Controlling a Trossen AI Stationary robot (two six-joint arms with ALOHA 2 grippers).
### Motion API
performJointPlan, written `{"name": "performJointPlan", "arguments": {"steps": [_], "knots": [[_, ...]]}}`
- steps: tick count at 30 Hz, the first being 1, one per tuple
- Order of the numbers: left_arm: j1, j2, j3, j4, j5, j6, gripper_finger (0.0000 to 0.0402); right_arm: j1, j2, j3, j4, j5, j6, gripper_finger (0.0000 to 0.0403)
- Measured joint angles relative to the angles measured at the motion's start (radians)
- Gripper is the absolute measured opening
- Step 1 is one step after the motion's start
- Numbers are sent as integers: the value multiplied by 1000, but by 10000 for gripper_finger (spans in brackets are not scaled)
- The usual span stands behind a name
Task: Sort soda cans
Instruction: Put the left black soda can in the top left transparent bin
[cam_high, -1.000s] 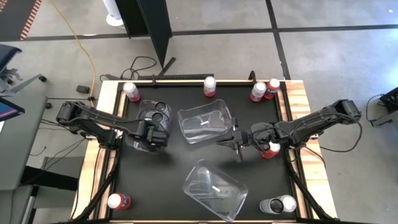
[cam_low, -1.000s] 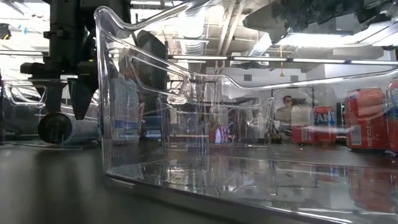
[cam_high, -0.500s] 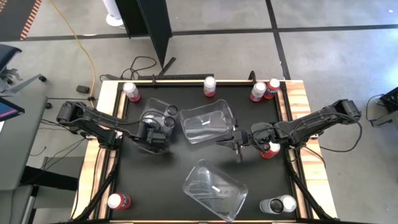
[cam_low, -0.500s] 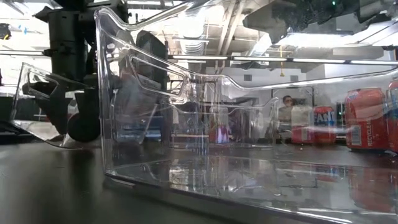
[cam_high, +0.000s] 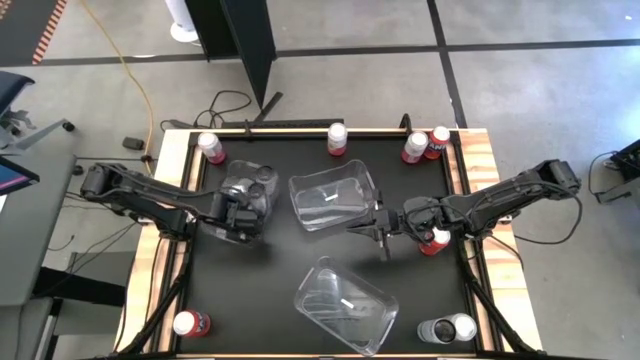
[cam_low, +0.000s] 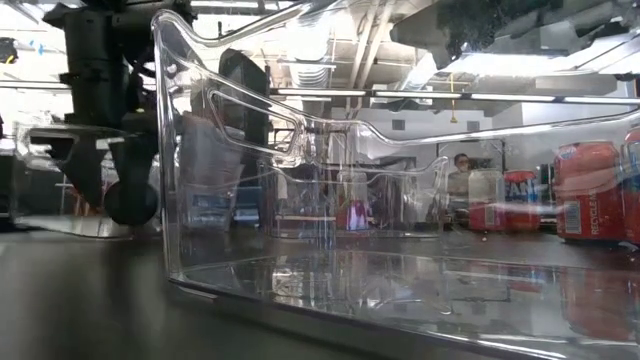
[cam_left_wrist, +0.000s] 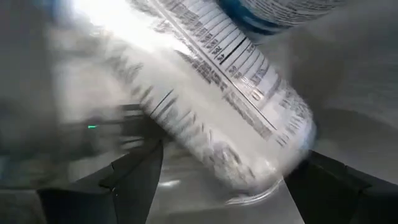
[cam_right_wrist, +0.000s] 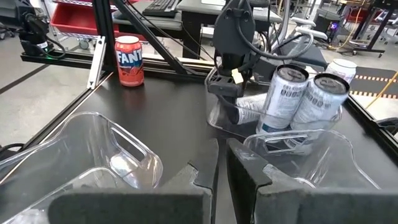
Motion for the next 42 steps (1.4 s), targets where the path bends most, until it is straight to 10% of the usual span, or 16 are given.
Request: {"name": "performJointPlan", "arguments": {"steps": [30, 42], "knots": [[-2, -371, 5, -7, -135, 171, 309, -22, 0, 0, 23, 53, 45, 51], [-2, -413, 176, -13, -348, 388, 309, -46, 137, 144, 16, 53, 15, 82]]}}
